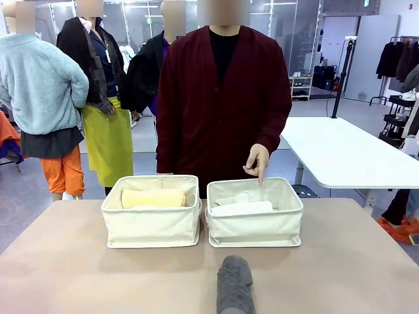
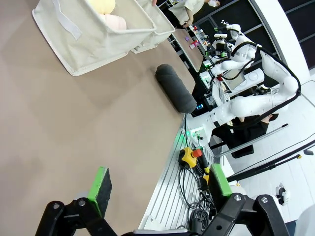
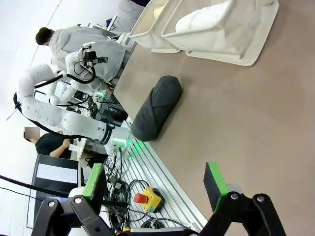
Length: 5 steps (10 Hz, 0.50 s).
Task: Divide the towels into two baskets.
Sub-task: Pick up one hotel-folded towel from the bottom of the table and place it in the Fabric basket indicated by the person.
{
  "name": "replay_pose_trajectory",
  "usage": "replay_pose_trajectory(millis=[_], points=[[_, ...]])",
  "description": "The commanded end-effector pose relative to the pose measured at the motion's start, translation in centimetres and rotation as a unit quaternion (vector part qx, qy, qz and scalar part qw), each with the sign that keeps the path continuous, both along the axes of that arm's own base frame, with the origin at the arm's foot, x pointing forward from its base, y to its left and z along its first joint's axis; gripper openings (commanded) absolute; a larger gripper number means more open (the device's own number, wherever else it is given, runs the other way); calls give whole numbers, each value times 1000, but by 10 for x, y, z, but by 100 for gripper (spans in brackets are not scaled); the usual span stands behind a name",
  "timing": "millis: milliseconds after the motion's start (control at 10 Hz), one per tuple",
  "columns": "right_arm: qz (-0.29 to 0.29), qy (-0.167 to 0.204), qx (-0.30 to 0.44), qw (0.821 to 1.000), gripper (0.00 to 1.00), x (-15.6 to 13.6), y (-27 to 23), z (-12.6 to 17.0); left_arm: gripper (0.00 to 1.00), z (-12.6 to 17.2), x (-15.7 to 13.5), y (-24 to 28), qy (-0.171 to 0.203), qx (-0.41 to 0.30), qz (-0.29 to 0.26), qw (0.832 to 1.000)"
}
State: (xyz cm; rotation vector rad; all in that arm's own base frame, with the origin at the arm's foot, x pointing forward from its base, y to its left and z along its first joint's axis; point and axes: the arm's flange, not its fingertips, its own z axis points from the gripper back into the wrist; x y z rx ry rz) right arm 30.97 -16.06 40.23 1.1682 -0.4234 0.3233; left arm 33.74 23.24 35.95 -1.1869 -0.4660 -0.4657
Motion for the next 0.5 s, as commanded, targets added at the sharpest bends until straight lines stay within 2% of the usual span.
replay_pose_trajectory(millis=[0, 400], points=[[6, -9, 0, 1000, 100, -4, 1, 3, 100, 3, -5, 2, -1, 6, -3, 1000], [6, -9, 0, 1000, 100, -4, 1, 3, 100, 3, -5, 2, -1, 6, -3, 1000]])
